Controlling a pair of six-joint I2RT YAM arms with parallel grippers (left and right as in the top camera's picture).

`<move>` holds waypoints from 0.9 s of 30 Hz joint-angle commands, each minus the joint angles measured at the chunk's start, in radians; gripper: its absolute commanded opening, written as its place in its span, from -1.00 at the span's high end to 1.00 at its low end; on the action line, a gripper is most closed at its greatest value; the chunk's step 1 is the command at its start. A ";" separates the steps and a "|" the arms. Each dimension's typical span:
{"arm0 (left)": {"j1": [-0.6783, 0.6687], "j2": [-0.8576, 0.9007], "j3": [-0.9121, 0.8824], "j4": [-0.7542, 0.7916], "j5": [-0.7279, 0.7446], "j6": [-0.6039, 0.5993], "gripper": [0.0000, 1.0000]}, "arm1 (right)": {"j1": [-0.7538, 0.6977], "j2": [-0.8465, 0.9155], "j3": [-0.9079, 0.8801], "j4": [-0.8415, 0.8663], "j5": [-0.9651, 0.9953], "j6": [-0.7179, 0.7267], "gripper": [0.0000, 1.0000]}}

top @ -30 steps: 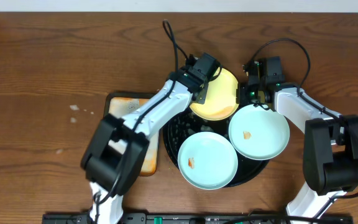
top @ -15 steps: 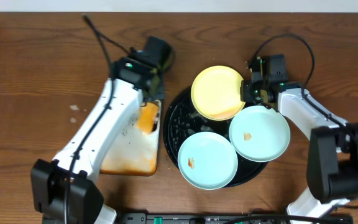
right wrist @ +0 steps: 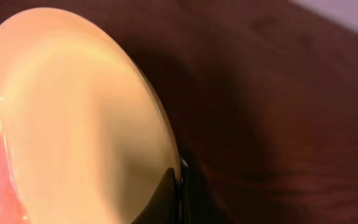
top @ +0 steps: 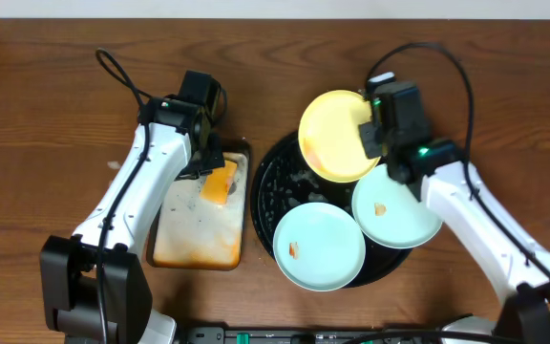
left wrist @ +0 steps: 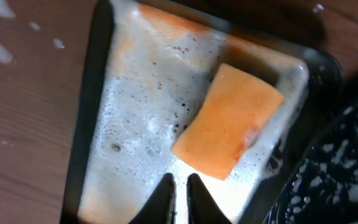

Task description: Clean dirty plates on tray and stack at the side

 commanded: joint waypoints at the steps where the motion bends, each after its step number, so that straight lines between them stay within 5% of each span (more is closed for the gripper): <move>1: 0.003 -0.032 -0.002 -0.008 0.057 0.071 0.68 | 0.102 -0.036 0.001 -0.005 0.264 -0.063 0.98; 12: 0.082 -0.363 -0.002 -0.024 0.084 0.073 0.19 | 0.356 -0.036 0.001 -0.011 0.725 -0.132 0.98; 27: 0.160 -0.487 -0.002 -0.092 0.084 0.073 0.01 | 0.500 -0.036 0.001 -0.009 0.954 -0.203 0.98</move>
